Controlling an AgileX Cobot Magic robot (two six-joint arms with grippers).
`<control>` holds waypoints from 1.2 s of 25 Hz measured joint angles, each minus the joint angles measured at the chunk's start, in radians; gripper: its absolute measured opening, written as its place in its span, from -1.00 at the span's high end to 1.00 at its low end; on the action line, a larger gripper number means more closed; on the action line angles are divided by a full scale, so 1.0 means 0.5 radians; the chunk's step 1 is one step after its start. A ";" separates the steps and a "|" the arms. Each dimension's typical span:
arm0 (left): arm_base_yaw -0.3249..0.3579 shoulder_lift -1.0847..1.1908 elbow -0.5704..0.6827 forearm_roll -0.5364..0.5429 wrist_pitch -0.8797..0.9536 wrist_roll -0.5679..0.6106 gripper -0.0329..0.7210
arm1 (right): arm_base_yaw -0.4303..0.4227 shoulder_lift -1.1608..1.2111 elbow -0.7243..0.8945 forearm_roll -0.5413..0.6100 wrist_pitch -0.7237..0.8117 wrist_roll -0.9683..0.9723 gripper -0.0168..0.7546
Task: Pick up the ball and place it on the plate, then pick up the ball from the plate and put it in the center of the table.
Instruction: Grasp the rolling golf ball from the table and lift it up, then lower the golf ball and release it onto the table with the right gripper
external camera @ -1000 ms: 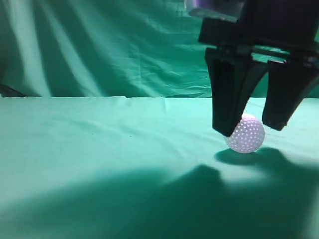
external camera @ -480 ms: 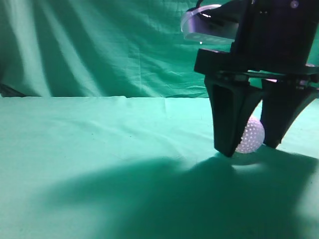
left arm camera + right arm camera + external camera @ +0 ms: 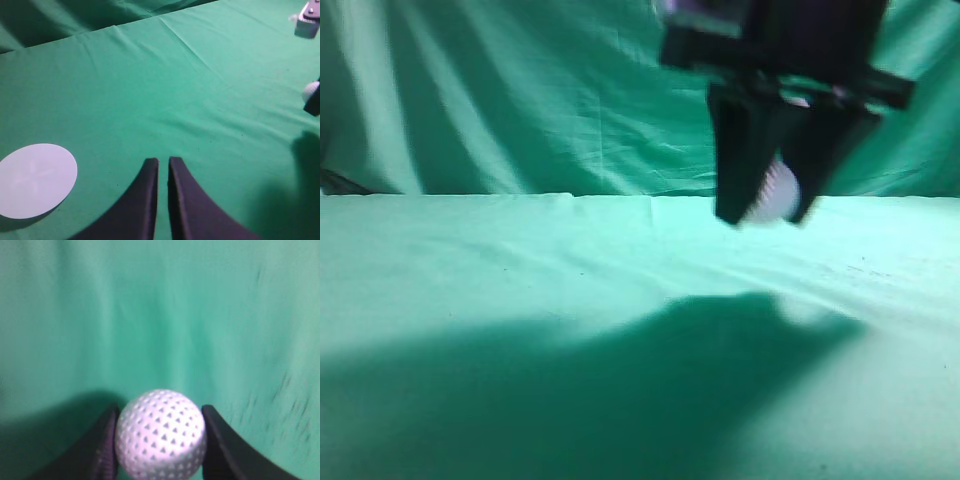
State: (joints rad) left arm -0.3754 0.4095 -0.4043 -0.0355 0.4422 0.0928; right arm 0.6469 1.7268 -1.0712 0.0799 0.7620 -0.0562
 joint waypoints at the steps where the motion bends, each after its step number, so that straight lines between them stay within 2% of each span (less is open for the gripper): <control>1: 0.000 0.000 0.000 0.000 0.000 0.000 0.79 | 0.000 0.000 -0.088 0.000 0.024 0.000 0.13; 9: 0.000 0.000 0.000 0.000 0.000 0.000 0.79 | 0.044 0.156 -0.786 0.000 0.119 -0.103 0.13; 21: 0.000 0.000 0.000 0.000 0.000 0.000 0.79 | 0.320 1.045 -1.776 0.000 0.223 -0.173 0.13; 24: 0.000 0.000 0.000 0.000 0.000 0.000 0.79 | 0.342 1.190 -1.934 0.008 0.198 -0.173 0.13; 30: 0.000 0.000 0.000 0.000 0.000 0.000 0.79 | 0.342 1.281 -1.978 0.013 0.119 -0.174 0.13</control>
State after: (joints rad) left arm -0.3754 0.4095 -0.4043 -0.0355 0.4422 0.0928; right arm 0.8181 2.3673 -2.0604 0.0864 0.8218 -0.1435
